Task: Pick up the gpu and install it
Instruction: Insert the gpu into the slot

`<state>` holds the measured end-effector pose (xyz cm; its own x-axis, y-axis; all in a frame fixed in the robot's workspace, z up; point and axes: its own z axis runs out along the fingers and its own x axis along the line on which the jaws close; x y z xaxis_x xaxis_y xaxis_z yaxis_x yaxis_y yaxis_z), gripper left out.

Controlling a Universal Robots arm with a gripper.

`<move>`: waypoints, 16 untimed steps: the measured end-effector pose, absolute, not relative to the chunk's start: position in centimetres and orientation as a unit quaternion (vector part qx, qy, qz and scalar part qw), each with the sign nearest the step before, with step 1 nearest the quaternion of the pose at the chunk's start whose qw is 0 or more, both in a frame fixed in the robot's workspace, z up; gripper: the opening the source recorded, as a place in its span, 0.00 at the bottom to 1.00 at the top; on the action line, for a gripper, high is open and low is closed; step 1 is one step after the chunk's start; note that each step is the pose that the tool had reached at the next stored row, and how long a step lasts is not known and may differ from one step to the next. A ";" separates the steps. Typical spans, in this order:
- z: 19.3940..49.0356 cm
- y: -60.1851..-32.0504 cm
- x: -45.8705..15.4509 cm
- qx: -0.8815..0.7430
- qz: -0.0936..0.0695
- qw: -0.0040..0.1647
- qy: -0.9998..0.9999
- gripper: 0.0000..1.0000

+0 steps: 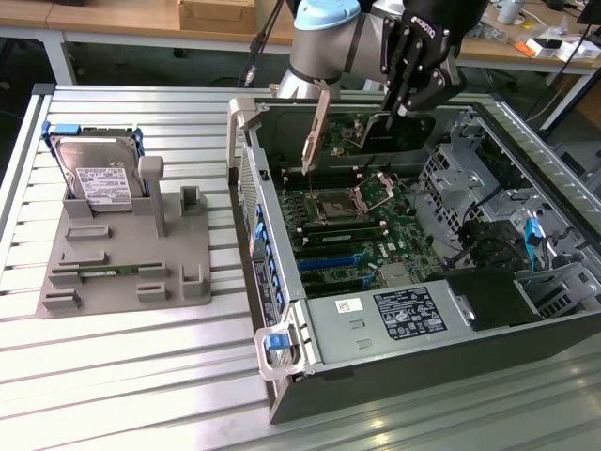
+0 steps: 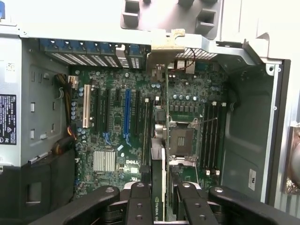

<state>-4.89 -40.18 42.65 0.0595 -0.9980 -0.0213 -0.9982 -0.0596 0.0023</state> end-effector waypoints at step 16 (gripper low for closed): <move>41.8 -40.2 -4.6 -0.728 0.009 0.007 0.686 0.26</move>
<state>-4.58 -40.20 41.79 0.0591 -0.9980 -0.0214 -0.9982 -0.0592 0.0023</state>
